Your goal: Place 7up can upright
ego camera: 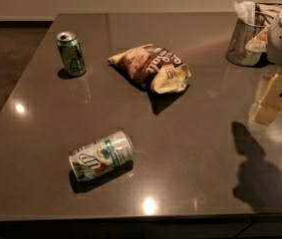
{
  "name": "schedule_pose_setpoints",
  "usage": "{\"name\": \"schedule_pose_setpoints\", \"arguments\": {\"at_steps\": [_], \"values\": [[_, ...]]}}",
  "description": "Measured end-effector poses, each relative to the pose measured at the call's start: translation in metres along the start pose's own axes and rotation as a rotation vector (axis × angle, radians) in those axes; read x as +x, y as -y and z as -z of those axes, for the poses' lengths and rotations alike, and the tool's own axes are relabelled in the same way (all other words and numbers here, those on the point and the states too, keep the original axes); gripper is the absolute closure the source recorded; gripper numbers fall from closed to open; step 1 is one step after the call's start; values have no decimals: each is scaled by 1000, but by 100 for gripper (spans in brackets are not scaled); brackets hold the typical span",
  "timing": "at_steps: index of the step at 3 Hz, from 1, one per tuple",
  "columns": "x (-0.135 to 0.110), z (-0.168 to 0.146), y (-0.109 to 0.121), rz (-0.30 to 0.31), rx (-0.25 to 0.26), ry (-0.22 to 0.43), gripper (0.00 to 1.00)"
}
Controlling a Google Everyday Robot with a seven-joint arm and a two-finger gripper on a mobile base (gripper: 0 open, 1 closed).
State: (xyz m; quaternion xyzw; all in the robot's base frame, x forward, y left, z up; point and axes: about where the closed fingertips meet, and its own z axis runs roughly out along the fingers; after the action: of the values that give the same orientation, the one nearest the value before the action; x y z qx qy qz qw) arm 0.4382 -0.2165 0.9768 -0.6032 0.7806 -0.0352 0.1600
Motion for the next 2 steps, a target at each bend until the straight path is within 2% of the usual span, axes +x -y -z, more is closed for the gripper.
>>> {"name": "schedule_pose_setpoints", "arguments": {"at_steps": [2], "values": [[-2,-1,2,13,-10,-3,0]]}}
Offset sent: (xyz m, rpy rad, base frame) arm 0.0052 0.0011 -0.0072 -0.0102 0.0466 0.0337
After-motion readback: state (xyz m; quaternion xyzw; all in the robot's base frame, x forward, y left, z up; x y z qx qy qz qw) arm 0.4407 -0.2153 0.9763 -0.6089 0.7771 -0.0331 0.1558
